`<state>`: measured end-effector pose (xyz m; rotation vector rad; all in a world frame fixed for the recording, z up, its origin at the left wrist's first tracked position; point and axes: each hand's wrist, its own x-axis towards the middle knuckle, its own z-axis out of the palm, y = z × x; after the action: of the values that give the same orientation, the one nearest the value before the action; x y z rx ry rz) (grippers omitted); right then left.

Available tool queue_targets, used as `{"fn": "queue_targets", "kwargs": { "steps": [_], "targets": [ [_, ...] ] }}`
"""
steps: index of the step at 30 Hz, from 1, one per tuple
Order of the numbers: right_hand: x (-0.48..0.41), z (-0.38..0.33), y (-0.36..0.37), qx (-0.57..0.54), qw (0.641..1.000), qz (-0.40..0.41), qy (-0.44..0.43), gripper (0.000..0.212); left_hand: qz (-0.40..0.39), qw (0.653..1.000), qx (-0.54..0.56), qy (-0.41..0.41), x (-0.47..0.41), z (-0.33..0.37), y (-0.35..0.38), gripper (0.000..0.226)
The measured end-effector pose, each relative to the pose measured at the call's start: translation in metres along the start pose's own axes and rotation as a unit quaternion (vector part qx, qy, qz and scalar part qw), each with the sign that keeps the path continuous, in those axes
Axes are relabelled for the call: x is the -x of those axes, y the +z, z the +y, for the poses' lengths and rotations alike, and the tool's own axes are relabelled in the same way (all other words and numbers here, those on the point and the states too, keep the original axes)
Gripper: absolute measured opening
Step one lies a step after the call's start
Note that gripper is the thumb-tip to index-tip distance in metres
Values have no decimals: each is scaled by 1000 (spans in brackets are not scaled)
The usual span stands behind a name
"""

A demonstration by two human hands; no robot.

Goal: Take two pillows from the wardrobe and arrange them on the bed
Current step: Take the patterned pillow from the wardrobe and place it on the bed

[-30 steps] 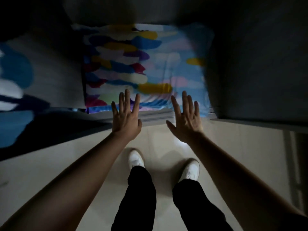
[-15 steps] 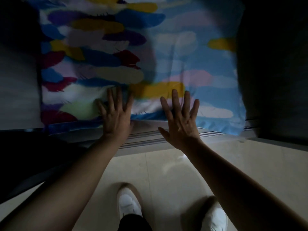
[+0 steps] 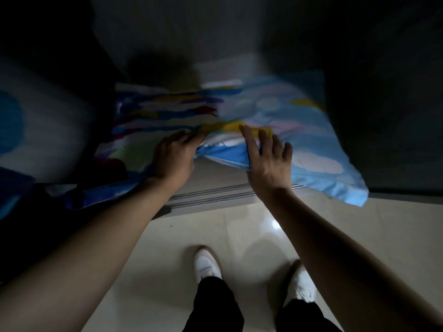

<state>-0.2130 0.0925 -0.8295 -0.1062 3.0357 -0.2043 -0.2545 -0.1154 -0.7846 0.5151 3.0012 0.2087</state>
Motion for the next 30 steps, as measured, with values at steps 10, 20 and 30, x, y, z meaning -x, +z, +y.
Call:
{"fn": "queue_targets", "kwargs": {
  "steps": [10, 20, 30],
  "targets": [
    [73, -12, -135, -56, 989, -136, 17, 67, -52, 998, 6, 17, 56, 40, -101, 46],
    [213, 23, -232, -72, 962, -201, 172, 66, -104, 982, 29, 153, 107, 143, -169, 37],
    [336, 74, -346, -44, 956, -150, 248, 66, -117, 962, 35, 246, 151, 260, -247, 43]
  ]
}}
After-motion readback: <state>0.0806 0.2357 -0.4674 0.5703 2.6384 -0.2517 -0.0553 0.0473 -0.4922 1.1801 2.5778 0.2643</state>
